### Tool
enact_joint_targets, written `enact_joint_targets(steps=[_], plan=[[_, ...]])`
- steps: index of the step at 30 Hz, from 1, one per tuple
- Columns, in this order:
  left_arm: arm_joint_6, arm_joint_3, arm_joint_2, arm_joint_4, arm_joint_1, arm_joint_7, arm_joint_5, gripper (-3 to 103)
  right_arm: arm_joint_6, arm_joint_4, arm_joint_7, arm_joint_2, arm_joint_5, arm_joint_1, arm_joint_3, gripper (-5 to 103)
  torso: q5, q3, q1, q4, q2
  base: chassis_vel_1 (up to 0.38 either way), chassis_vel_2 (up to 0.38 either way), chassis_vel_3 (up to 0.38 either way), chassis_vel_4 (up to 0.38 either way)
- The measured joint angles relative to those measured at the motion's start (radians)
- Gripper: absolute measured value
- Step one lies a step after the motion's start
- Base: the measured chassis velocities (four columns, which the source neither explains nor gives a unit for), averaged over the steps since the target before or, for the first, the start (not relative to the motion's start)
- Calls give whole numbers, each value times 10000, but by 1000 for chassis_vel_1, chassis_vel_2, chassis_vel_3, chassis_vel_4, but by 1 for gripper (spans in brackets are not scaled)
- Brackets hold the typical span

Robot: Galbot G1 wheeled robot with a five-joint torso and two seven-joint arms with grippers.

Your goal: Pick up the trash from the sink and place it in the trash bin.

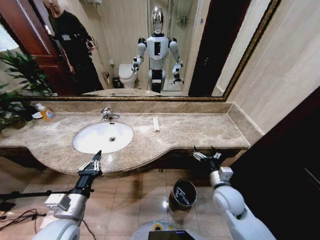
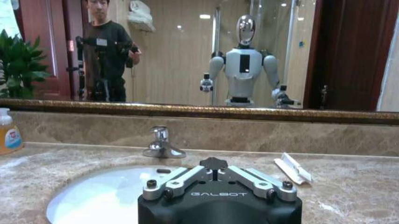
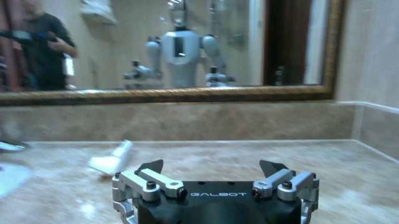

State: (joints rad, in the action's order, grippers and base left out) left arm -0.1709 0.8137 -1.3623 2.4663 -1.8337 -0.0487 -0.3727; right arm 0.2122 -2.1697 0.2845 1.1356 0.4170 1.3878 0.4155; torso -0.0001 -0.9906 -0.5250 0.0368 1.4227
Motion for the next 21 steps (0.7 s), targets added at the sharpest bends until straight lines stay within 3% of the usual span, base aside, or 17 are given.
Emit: enact_joint_targets(steps=[6,12,21], plan=[[0,0,0,0,0,0,0,0,221,1005,-64,-70,215,-1716,-672,100,1,-1,0,0,0,0,0,0,0],[0,1,0,0,0,2,0,0,399,2448,-177,-41,898,-3776,-1962,100,1,-2,-1,1,0,0,0,0,0],[0,0,0,0,0,-1,0,0,436,4571,-284,331,1124,-6340,-3756,100,-3,-1,-1,1,-1,0,0,0,0]])
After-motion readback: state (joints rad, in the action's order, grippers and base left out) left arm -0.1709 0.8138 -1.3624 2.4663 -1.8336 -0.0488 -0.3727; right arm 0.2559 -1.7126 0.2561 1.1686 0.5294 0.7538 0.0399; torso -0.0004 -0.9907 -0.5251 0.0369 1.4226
